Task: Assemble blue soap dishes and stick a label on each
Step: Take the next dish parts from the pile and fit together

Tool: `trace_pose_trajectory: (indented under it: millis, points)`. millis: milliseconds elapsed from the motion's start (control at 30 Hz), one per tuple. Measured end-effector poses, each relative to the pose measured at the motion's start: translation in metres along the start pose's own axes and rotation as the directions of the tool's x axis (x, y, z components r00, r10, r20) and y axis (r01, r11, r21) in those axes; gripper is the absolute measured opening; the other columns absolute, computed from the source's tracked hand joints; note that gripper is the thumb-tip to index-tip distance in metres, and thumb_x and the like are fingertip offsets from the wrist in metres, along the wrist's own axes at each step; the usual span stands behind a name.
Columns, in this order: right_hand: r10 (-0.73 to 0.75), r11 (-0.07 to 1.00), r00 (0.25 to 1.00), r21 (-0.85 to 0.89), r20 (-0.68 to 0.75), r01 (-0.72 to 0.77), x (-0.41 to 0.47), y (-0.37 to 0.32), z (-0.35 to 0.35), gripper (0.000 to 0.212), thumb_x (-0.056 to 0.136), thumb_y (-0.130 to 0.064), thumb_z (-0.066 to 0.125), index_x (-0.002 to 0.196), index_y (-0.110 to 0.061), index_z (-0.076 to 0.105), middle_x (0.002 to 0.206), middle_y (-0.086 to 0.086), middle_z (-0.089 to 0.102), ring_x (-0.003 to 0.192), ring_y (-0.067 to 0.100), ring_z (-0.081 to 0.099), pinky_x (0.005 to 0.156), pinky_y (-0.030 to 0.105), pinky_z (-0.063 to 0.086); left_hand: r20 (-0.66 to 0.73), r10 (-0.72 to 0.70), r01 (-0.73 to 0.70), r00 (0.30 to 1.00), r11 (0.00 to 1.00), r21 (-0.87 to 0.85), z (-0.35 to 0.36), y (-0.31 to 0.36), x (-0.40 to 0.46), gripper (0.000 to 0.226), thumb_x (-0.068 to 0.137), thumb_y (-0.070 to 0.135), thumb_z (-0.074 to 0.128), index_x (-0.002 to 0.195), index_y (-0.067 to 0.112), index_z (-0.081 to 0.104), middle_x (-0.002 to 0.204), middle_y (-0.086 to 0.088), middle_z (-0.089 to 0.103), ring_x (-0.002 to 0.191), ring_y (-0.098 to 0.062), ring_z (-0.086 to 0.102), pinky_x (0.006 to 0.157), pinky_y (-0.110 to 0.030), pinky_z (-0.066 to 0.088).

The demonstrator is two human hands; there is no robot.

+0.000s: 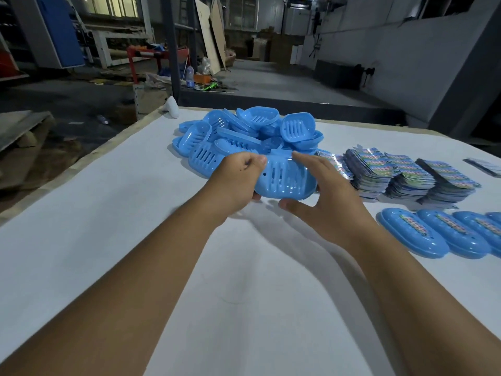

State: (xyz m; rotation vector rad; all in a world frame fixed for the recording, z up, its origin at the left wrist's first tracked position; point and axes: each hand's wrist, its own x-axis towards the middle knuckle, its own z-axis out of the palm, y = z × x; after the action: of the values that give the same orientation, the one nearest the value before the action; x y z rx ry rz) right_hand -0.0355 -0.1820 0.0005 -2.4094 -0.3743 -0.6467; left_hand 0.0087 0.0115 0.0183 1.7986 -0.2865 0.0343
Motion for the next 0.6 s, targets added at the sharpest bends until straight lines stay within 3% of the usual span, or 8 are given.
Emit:
trace_pose_trajectory:
  millis: [133,200,233,333,433,500,600]
  points:
    - [0.102,0.994,0.984,-0.049,0.143,-0.096,-0.003,0.001,0.002,0.083,0.067,-0.054,0.088,0.14,-0.033,0.055,0.129,-0.015,0.058,0.121,0.015,0.054,0.104,0.039,0.047,-0.012,-0.06,0.061,0.998,0.995,0.081,-0.003,-0.012,-0.008,0.022,0.098,0.044,0.06,0.108,0.028,0.071,0.106,0.006,0.071,0.082,-0.013,0.07,0.074,-0.04,0.063]
    - [0.125,0.99,0.971,-0.087,0.205,-0.109,-0.004,0.004,0.003,0.084,0.066,-0.061,0.086,0.138,-0.031,0.057,0.131,-0.012,0.061,0.122,0.015,0.055,0.105,0.038,0.045,0.017,0.012,-0.015,1.0,0.982,0.188,-0.006,-0.016,-0.012,0.026,0.091,0.048,0.069,0.114,0.034,0.068,0.11,0.013,0.065,0.087,-0.002,0.067,0.066,-0.028,0.06]
    - [0.136,0.988,0.964,-0.104,0.228,-0.114,-0.004,0.005,0.003,0.085,0.065,-0.063,0.085,0.139,-0.03,0.057,0.133,-0.01,0.061,0.123,0.015,0.055,0.106,0.036,0.044,0.064,0.042,-0.057,0.997,0.966,0.254,-0.008,-0.017,-0.014,0.028,0.089,0.048,0.071,0.115,0.037,0.067,0.112,0.016,0.063,0.092,0.001,0.065,0.069,-0.024,0.058]
    - [0.158,0.984,0.95,-0.119,0.268,-0.13,-0.004,0.009,0.005,0.087,0.063,-0.066,0.084,0.138,-0.029,0.058,0.13,-0.011,0.061,0.117,0.011,0.055,0.095,0.025,0.041,0.227,0.04,-0.135,0.973,0.898,0.419,-0.013,-0.018,-0.017,0.034,0.084,0.04,0.072,0.116,0.045,0.065,0.119,0.024,0.058,0.105,0.0,0.061,0.092,-0.034,0.056]
    - [0.185,0.982,0.942,-0.096,0.28,-0.164,-0.004,0.01,0.005,0.092,0.058,-0.07,0.083,0.138,-0.032,0.058,0.121,-0.021,0.059,0.101,-0.004,0.053,0.08,0.011,0.037,0.286,-0.009,-0.131,0.958,0.875,0.466,-0.016,-0.016,-0.02,0.05,0.073,0.039,0.071,0.118,0.053,0.059,0.116,0.026,0.06,0.093,0.005,0.064,0.082,-0.024,0.058]
    - [0.209,0.978,0.93,-0.048,0.303,-0.204,-0.004,0.01,0.004,0.1,0.052,-0.074,0.081,0.139,-0.033,0.056,0.119,-0.026,0.058,0.096,-0.013,0.053,0.078,0.007,0.036,0.305,-0.001,-0.16,0.952,0.851,0.5,-0.017,-0.018,-0.019,0.054,0.069,0.045,0.076,0.12,0.054,0.058,0.112,0.026,0.061,0.087,0.01,0.063,0.074,-0.016,0.053]
    - [0.221,0.974,0.917,-0.033,0.332,-0.223,-0.004,0.01,0.003,0.107,0.044,-0.082,0.075,0.138,-0.035,0.056,0.116,-0.028,0.059,0.096,-0.024,0.048,0.078,0.006,0.038,0.335,0.0,-0.19,0.942,0.823,0.535,-0.018,-0.021,-0.015,0.056,0.069,0.052,0.079,0.12,0.054,0.057,0.11,0.026,0.061,0.088,0.011,0.06,0.073,-0.014,0.048]
